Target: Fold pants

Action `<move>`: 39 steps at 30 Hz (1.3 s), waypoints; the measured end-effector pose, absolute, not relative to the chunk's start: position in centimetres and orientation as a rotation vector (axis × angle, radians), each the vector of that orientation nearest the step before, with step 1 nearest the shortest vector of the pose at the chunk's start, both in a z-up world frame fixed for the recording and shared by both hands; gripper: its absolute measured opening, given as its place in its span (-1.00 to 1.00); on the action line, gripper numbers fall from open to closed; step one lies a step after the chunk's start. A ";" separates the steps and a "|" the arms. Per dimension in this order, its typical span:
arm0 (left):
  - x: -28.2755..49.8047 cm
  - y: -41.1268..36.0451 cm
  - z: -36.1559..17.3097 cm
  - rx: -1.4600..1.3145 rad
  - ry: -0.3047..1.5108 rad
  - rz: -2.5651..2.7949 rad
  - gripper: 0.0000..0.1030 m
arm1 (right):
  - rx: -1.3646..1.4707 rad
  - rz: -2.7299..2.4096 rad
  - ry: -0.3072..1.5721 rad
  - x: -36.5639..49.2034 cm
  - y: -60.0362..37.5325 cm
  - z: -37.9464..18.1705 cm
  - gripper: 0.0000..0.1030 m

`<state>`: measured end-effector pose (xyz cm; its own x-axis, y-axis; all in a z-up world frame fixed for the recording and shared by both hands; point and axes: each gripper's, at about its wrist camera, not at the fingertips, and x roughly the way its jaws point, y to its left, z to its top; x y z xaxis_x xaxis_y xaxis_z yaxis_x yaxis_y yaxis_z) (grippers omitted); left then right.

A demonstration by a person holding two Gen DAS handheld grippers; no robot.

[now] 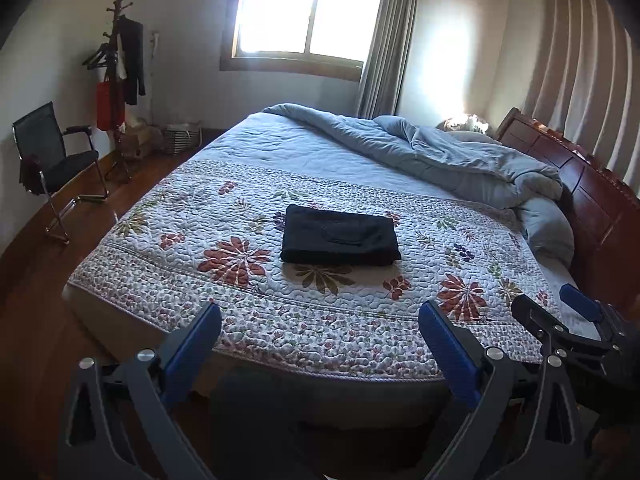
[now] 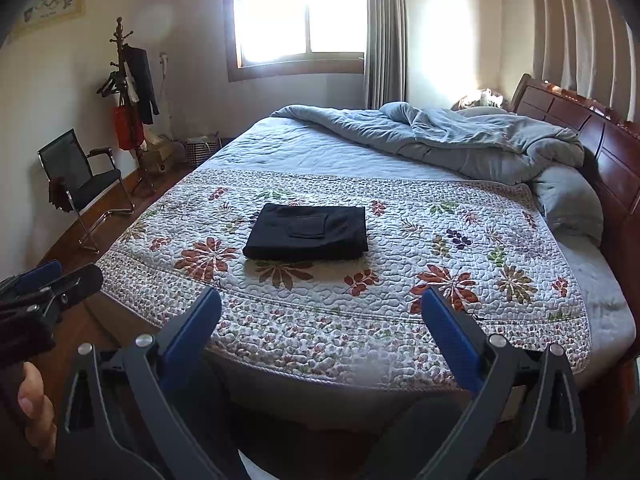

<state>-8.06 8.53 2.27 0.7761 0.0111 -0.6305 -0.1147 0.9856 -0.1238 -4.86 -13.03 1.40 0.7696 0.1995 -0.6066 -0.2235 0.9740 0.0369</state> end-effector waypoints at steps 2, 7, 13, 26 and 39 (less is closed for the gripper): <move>-7.7 8.4 2.2 -0.139 0.686 0.083 0.93 | -0.035 0.228 0.657 -4.7 -13.0 1.3 0.93; -7.4 8.4 2.2 -0.130 0.679 0.092 0.93 | -0.023 0.223 0.661 -4.3 -13.2 1.1 0.93; -7.0 8.1 2.3 -0.109 0.675 0.101 0.93 | -0.021 0.218 0.656 -4.0 -13.1 1.3 0.93; -6.6 8.3 1.7 -0.097 0.681 0.111 0.92 | -0.019 0.208 0.669 -3.6 -12.8 0.8 0.93; -6.1 8.4 1.0 -0.078 0.690 0.127 0.92 | -0.018 0.213 0.682 -3.1 -12.3 -0.2 0.93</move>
<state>-6.10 8.43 0.98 0.7638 0.0909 -0.6390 -0.1426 0.9893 -0.0298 -3.06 -12.27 -0.21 0.7555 0.1893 -0.6273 -0.2011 0.9781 0.0530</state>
